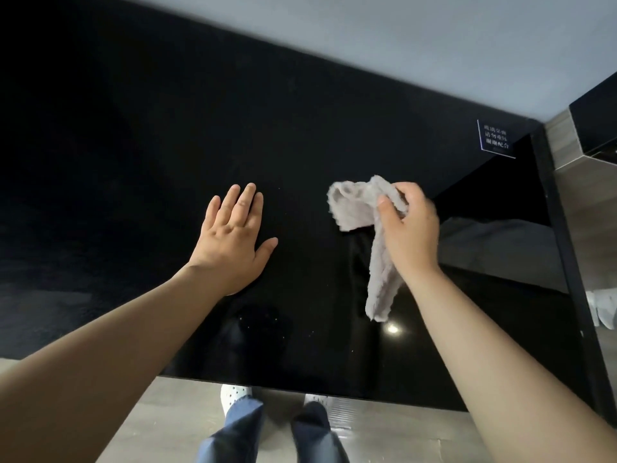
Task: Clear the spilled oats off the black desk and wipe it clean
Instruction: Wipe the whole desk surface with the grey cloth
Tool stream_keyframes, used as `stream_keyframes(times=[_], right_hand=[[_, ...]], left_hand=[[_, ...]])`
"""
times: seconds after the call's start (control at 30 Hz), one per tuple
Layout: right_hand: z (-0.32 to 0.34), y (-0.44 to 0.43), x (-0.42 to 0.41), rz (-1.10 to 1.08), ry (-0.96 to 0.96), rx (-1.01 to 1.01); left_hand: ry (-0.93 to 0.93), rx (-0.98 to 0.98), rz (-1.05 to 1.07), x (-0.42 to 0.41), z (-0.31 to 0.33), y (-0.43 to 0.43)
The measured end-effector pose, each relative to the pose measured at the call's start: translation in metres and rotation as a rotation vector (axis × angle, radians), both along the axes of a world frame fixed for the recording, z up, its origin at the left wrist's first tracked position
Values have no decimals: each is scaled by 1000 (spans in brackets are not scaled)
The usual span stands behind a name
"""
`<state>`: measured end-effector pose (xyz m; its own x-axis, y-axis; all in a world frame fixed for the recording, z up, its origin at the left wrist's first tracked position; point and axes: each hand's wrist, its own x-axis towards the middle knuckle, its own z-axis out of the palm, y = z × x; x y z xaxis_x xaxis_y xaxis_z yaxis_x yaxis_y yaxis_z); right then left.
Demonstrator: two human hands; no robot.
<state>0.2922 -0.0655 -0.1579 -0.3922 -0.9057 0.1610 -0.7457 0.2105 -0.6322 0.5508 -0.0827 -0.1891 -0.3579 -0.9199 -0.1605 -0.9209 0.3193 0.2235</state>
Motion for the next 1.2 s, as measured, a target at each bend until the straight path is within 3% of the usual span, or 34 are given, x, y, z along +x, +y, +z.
stream_keyframes(times=[0.07,0.2,0.3,0.43,0.6,0.8,0.9,0.97,1.1,1.2], right_hand=[[-5,-10,-17,-92,225,17],[-10,-27,-8,-36,390,86],[-22,-14,-7,47,482,17],[-32,-7,9,-25,503,181],[-41,-16,10,-62,566,146],[-25,-22,3,-1,354,75],[-18,26,31,245,97,83],[-10,44,26,263,-82,100],[3,-16,-38,-39,69,-62],[-1,-82,-92,-202,143,-70]], left_hand=[[6,-10,3,2,2,2],[0,-42,10,9,5,-3],[17,-27,3,3,2,-3],[21,-21,-1,0,-3,0],[19,-26,4,2,-3,1],[28,-26,11,6,-6,4],[25,-43,13,10,-10,7],[32,-36,8,9,-11,7],[39,-35,-2,4,-10,7],[38,-52,-3,7,-10,5]])
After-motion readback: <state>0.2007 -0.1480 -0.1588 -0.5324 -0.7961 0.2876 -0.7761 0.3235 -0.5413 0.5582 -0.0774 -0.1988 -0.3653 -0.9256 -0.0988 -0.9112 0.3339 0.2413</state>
